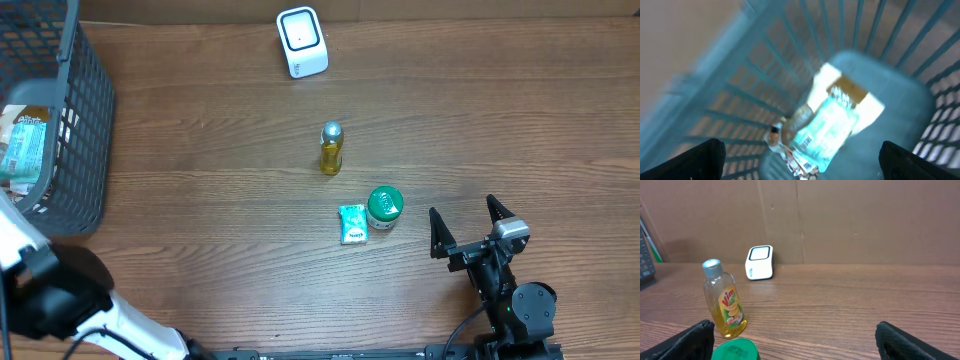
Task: Scan the item barcode
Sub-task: 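Return the left gripper to the basket and lower it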
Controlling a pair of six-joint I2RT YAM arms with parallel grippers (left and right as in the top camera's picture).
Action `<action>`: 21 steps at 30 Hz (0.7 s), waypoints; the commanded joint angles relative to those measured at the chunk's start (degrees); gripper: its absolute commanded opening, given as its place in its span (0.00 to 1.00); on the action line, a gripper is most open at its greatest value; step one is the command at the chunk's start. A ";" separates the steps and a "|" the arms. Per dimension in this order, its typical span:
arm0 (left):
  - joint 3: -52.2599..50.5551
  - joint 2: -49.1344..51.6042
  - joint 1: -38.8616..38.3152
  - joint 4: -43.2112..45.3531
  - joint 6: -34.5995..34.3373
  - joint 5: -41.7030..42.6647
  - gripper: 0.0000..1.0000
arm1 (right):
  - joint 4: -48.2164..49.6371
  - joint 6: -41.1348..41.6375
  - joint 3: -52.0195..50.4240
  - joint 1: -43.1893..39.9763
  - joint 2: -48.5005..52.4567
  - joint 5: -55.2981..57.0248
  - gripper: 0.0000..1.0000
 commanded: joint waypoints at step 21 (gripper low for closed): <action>-1.73 18.64 2.49 -0.68 21.09 9.35 1.00 | 0.28 -0.07 -0.61 -0.07 -0.15 0.33 1.00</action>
